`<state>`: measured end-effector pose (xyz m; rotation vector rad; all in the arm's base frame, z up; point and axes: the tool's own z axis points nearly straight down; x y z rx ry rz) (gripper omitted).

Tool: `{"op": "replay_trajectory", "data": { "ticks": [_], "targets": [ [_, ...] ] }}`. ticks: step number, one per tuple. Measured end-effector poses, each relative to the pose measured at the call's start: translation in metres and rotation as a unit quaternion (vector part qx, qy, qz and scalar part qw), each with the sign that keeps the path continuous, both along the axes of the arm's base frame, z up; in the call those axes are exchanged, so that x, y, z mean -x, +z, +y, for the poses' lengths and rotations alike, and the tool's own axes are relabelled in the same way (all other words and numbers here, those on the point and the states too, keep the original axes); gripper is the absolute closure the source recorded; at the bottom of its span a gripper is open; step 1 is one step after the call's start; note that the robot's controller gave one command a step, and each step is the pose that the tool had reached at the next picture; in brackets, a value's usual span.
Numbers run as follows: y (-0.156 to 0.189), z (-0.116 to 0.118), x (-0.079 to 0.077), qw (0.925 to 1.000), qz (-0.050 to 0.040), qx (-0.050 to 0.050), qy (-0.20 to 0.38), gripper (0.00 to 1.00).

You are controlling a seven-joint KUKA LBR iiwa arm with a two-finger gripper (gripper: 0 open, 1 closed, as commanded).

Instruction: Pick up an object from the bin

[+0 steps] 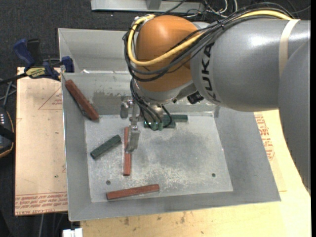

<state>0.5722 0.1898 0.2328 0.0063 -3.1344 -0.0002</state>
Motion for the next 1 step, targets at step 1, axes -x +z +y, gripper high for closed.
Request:
{"op": "replay_trajectory", "data": {
  "ticks": [1],
  "targets": [
    [0.0029,-0.0006,-0.0008,1.0000,-0.0024,0.000,-0.001,0.00]
  ]
}}
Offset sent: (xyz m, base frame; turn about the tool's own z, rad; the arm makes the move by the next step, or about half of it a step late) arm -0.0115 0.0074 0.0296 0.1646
